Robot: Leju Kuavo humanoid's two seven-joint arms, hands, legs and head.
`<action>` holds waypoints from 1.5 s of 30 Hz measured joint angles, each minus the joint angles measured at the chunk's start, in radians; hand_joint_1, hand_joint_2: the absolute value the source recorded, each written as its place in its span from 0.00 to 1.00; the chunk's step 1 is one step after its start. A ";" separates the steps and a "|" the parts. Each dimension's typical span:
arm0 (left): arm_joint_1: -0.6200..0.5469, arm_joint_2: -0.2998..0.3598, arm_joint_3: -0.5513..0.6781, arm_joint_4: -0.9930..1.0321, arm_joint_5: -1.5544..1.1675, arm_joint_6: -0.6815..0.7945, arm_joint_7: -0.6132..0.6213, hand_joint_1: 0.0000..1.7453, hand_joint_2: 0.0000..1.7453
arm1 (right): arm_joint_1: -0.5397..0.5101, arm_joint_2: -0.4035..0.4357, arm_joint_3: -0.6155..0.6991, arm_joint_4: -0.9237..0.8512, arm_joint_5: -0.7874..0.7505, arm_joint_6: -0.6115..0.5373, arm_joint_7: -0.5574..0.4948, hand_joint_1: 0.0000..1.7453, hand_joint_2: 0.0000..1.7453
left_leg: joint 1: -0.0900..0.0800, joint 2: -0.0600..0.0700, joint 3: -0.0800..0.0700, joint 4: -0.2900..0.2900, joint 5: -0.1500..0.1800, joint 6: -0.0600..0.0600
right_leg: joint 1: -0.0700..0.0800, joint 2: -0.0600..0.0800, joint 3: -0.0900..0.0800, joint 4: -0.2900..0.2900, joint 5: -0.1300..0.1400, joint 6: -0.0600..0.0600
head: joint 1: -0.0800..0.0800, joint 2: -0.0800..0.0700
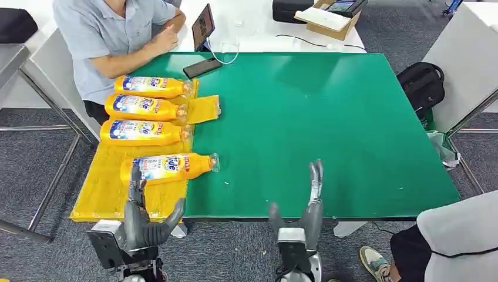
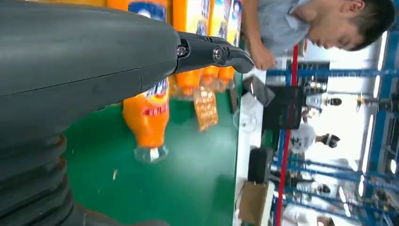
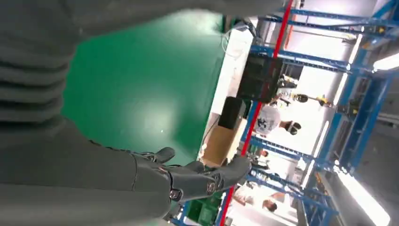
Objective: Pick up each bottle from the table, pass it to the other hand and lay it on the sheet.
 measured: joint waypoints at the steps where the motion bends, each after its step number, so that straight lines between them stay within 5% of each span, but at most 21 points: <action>1: -0.001 0.001 -0.008 0.000 0.005 -0.009 -0.007 0.00 1.00 | 0.000 0.000 0.000 0.001 -0.010 0.000 0.000 0.00 1.00 | 0.000 0.000 0.000 0.000 0.000 0.000 | 0.000 0.000 0.000 0.000 0.000 0.000 | 0.000 0.000; 11: -0.051 0.001 -0.060 0.046 0.008 -0.036 -0.045 0.00 1.00 | 0.009 0.007 -0.012 -0.063 -0.135 0.000 -0.003 0.00 1.00 | 0.000 0.000 0.000 0.000 0.000 0.000 | 0.000 0.000 0.001 0.000 0.000 0.000 | 0.000 0.000; 16: -0.053 0.002 -0.080 0.070 0.170 -0.239 0.029 0.00 1.00 | 0.017 0.013 -0.025 -0.063 -0.123 0.000 -0.003 0.00 1.00 | 0.000 0.000 0.000 0.000 0.000 0.000 | 0.000 0.000 0.001 0.000 0.000 0.000 | 0.000 0.000; 22: -0.054 0.002 -0.082 0.087 0.166 -0.260 -0.004 0.00 1.00 | 0.018 0.017 -0.024 -0.056 -0.104 0.000 -0.003 0.00 1.00 | 0.000 0.000 0.000 0.000 0.000 0.000 | 0.000 0.000 0.001 0.000 0.000 0.000 | 0.000 0.000; 23: -0.054 0.002 -0.082 0.087 0.169 -0.266 -0.023 0.00 1.00 | 0.016 0.018 -0.022 -0.051 -0.105 0.000 -0.003 0.00 0.00 | 0.000 0.000 0.000 0.000 0.000 0.000 | 0.000 0.000 0.001 0.000 0.000 0.000 | 0.000 0.000; 31: -0.066 -0.017 -0.080 0.099 0.138 -0.174 -0.112 0.00 1.00 | -0.022 0.016 0.001 0.013 -0.069 0.001 -0.002 0.00 0.00 | 0.000 0.000 0.000 0.000 0.000 0.000 | 0.000 0.000 0.001 0.000 0.000 0.000 | 0.000 0.000; 32: -0.067 -0.019 -0.080 0.102 0.134 -0.167 -0.114 0.00 1.00 | -0.023 0.016 0.001 0.015 -0.058 0.001 -0.002 0.00 1.00 | 0.000 0.000 0.000 0.000 0.000 0.000 | 0.000 0.000 0.001 0.000 0.000 0.000 | 0.000 0.000; 37: -0.075 -0.022 -0.083 0.124 0.076 -0.079 -0.138 0.00 1.00 | -0.027 0.022 -0.009 0.016 0.024 0.001 -0.002 0.00 1.00 | 0.000 0.000 0.000 0.000 0.000 0.000 | 0.000 0.000 0.001 0.000 0.000 0.000 | 0.000 0.000; 45: -0.081 -0.023 -0.085 0.162 0.060 -0.037 -0.130 0.00 1.00 | -0.037 0.031 -0.022 0.028 -0.148 0.001 -0.002 0.00 1.00 | 0.000 0.000 0.000 0.000 0.000 0.000 | 0.000 0.000 0.001 0.000 0.000 0.000 | 0.000 0.000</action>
